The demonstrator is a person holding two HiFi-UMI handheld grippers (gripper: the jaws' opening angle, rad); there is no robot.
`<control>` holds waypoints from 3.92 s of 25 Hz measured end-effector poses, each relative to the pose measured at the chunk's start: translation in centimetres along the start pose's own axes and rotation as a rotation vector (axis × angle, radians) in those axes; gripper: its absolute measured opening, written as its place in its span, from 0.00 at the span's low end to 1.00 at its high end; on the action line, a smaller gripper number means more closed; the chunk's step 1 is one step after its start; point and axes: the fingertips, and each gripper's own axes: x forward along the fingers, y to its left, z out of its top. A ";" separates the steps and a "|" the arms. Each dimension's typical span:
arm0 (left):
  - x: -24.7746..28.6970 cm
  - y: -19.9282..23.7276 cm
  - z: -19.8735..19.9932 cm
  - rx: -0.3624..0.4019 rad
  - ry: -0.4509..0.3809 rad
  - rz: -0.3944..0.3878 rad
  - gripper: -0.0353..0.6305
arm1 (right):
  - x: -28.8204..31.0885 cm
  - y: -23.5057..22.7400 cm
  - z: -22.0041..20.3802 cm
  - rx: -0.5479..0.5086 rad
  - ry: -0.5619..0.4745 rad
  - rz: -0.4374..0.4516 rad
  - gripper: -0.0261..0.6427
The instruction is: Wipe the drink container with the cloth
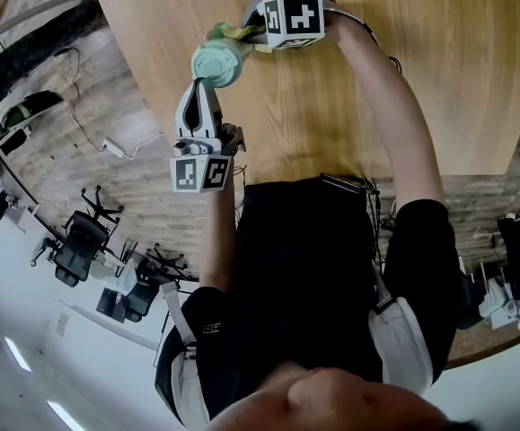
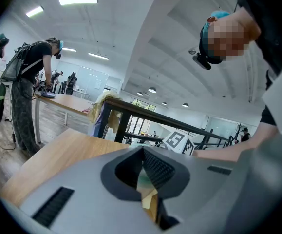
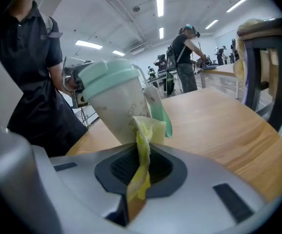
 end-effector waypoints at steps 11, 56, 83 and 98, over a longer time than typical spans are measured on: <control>-0.1 0.0 -0.1 -0.006 0.002 -0.005 0.09 | 2.4 -0.8 -3.0 -0.025 0.170 -0.009 0.10; 2.1 -2.1 -1.1 0.151 0.273 -0.507 0.09 | 5.8 3.6 -3.7 0.476 -0.195 -0.920 0.10; 2.2 -2.0 -1.2 0.149 0.267 -0.629 0.09 | 1.8 6.6 2.5 0.332 -0.330 -1.101 0.10; -2.0 1.7 -0.1 0.061 0.146 -0.503 0.09 | 5.6 3.8 -2.2 0.525 -0.239 -1.121 0.10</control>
